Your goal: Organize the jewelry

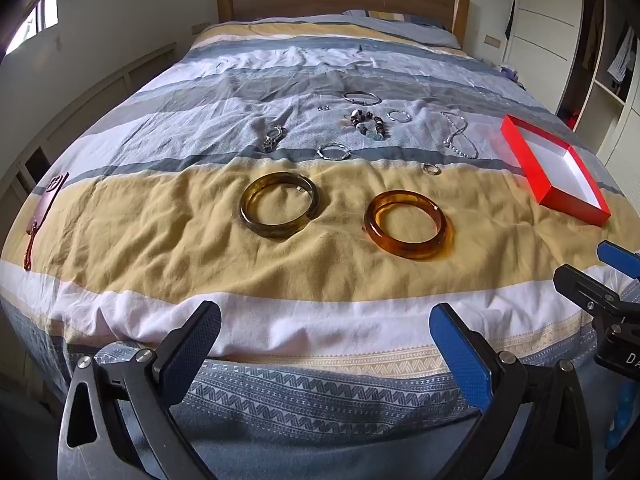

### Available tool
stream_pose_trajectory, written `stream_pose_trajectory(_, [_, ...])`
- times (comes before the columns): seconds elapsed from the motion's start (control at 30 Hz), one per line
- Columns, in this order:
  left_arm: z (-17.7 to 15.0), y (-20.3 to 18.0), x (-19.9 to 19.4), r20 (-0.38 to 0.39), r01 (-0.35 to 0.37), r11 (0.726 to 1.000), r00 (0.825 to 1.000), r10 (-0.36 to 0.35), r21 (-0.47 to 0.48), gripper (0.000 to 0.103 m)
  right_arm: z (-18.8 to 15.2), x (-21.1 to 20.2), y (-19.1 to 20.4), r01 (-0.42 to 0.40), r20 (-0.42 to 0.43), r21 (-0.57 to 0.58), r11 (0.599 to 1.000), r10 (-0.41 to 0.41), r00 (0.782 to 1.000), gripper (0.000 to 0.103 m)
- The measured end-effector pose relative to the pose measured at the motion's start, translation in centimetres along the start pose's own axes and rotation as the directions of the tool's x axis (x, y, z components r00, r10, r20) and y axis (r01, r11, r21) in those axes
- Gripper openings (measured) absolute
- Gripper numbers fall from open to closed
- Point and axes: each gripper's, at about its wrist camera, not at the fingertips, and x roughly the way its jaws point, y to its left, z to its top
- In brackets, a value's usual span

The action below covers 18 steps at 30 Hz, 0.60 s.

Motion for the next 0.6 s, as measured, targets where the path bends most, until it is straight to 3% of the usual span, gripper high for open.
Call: stream_pose_trajectory(0.6, [-0.41,-0.01,0.48,-0.021,0.005,1.0,1.0,-0.005,-0.009,0.102,-0.22,0.35,0.03,-0.013,-0.027,0.009,1.0,0.013,1.0,0.091])
